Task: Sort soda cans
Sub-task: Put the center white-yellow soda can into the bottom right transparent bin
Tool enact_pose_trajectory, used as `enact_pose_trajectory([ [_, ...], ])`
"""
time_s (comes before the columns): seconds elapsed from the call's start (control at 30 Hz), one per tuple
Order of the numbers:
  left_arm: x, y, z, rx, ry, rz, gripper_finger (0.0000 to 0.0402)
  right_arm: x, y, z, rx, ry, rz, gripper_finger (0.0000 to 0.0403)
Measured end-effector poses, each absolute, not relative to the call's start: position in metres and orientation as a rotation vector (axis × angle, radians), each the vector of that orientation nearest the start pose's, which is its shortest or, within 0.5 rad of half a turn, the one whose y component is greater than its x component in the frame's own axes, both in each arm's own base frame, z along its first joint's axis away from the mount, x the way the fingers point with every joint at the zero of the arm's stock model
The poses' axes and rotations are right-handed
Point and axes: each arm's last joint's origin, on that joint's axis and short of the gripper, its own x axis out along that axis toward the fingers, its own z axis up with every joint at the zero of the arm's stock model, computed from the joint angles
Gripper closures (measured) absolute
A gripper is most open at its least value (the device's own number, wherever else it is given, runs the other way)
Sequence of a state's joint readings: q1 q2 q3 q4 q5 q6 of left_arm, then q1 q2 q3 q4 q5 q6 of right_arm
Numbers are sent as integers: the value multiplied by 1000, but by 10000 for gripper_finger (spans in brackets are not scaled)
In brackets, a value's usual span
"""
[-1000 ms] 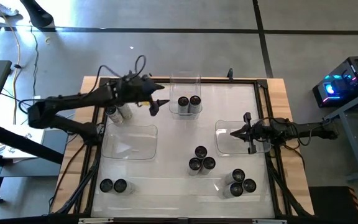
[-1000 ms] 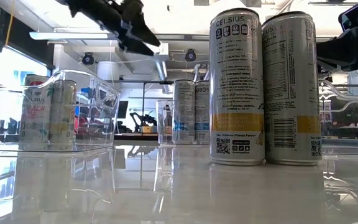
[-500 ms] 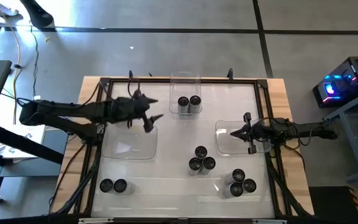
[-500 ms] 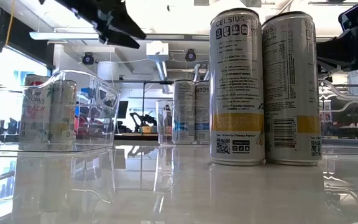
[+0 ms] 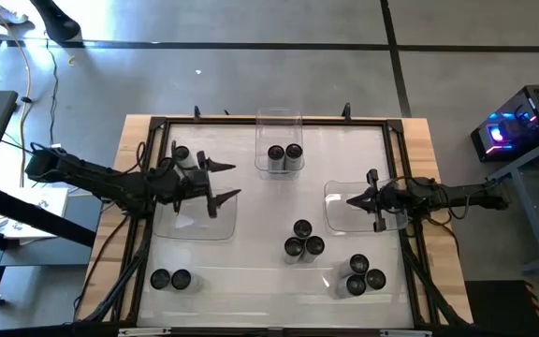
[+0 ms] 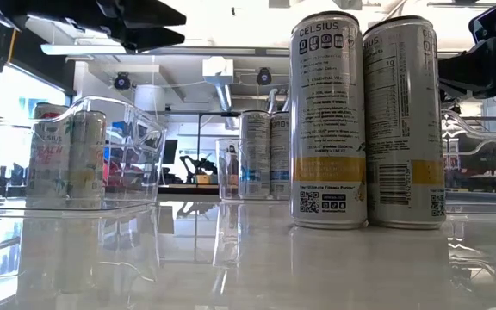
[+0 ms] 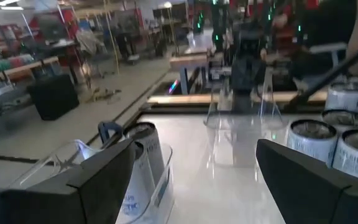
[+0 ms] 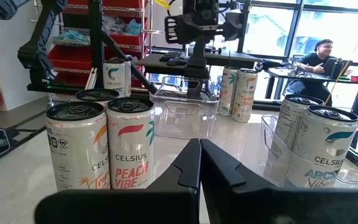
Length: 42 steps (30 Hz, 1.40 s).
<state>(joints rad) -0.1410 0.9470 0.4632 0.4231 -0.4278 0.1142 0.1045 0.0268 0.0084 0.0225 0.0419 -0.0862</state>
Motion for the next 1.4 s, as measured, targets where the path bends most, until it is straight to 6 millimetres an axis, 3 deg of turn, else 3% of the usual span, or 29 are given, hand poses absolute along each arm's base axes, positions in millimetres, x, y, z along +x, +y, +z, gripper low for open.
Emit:
enact_pose_trajectory([
  [0.53,206,-11,253,178,52,266,71,98,7,174,-96,-83,-5,402],
  [0.6,206,-10,253,176,52,273,71,98,8,180,-14,-141,13,402],
  [0.77,206,-7,253,161,51,289,71,89,4,209,446,-467,6,402],
  [0.97,208,-5,251,143,58,300,71,89,9,227,382,-642,153,402],
  [1.13,210,-4,248,142,67,300,71,110,18,232,269,-618,182,402],
  [1.4,210,-1,249,140,59,318,71,180,27,255,197,-357,78,398],
])
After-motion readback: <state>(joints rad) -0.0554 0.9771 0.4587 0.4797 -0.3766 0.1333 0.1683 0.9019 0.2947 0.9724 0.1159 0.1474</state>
